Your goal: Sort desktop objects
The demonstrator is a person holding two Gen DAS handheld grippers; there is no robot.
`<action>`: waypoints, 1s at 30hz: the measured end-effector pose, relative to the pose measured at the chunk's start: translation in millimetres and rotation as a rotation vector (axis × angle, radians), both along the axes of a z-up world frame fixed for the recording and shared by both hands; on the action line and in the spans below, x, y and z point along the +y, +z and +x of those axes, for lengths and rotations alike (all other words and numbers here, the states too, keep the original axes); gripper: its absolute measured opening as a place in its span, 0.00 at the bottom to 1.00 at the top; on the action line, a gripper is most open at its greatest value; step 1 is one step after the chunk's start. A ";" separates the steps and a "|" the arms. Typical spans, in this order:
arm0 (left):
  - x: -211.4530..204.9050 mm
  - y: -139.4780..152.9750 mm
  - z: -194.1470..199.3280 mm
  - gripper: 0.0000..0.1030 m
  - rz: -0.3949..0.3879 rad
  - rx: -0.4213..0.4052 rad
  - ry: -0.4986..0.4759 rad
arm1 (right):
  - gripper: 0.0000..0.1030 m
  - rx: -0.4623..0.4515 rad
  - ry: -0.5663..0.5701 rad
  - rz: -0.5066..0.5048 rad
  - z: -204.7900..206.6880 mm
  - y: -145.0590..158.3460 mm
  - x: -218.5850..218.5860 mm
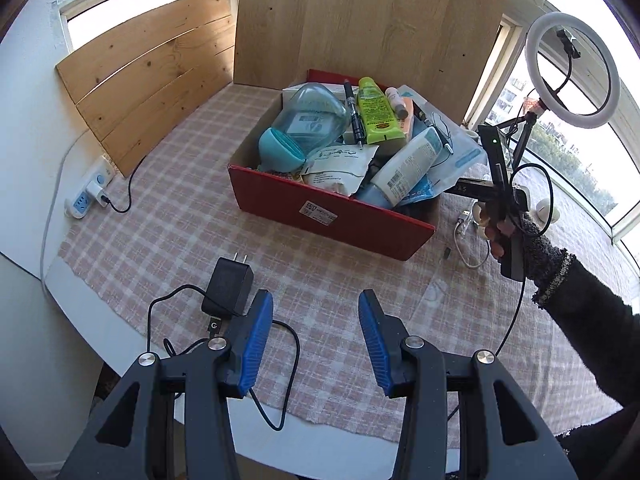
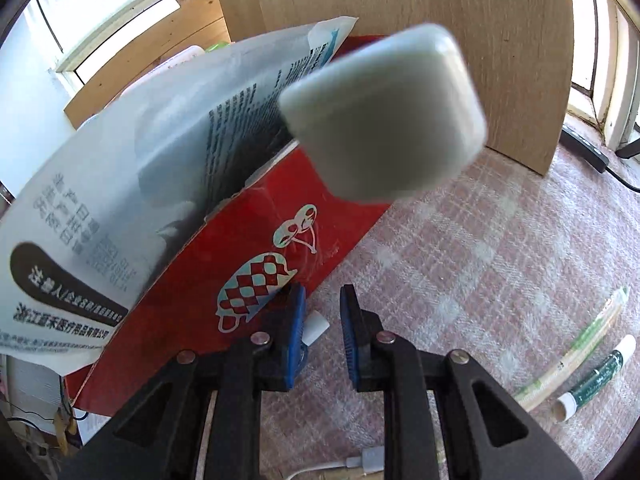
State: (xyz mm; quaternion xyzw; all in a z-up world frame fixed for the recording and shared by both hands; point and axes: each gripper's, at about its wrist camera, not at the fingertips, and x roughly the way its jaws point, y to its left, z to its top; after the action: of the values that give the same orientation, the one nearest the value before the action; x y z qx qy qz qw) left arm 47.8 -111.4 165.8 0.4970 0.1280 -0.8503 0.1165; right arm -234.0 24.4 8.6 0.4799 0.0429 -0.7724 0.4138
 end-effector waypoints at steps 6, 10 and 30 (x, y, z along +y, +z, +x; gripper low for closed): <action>3.6 -0.4 1.0 0.41 0.012 0.009 -0.019 | 0.19 -0.034 0.149 0.051 38.5 -2.1 15.5; 9.3 0.6 0.1 0.41 0.022 0.027 -0.047 | 0.18 -0.050 0.315 0.159 81.2 5.7 44.9; -0.7 5.4 31.2 0.41 0.048 0.072 0.002 | 0.18 0.126 0.586 0.396 196.3 17.9 -13.9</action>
State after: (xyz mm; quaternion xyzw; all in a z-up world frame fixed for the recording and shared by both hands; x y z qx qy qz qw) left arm 79.0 -112.1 171.2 0.4686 0.1527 -0.8643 0.1007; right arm -37.7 10.5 26.5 0.4696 0.3530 -0.6256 0.5134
